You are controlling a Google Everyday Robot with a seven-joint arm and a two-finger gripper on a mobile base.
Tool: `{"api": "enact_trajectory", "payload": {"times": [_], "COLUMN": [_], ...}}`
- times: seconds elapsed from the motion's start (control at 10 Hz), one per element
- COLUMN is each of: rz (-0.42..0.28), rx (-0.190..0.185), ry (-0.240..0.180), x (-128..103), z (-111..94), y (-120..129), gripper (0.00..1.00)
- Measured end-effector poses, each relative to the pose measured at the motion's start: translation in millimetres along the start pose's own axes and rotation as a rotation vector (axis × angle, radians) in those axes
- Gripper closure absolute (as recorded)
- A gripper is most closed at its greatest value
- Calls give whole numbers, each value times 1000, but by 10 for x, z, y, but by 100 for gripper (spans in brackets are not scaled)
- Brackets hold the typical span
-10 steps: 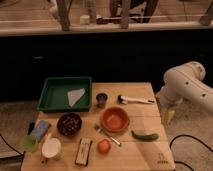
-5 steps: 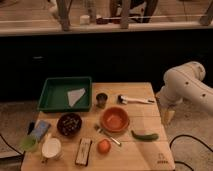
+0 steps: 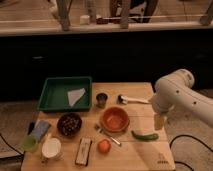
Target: Place pepper in metal cup
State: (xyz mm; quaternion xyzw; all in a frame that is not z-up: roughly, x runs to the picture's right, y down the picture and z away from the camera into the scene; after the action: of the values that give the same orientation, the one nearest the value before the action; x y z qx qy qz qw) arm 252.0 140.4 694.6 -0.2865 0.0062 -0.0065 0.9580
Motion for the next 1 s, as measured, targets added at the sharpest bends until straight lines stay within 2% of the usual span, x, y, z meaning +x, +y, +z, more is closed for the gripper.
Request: {"api": "enact_trajectory", "payload": {"times": [0.2,0.6,0.8,1.0], "rz": [-8,-31,-32,-34], "rx": [-6,-19,-27,-28], "ry": [-16,-40,-62,-74], "x": [8,-116,-126,-146], "z": [140,387,615,738], "y": [131,269,388,437], "gripper": [20,20,20,20]}}
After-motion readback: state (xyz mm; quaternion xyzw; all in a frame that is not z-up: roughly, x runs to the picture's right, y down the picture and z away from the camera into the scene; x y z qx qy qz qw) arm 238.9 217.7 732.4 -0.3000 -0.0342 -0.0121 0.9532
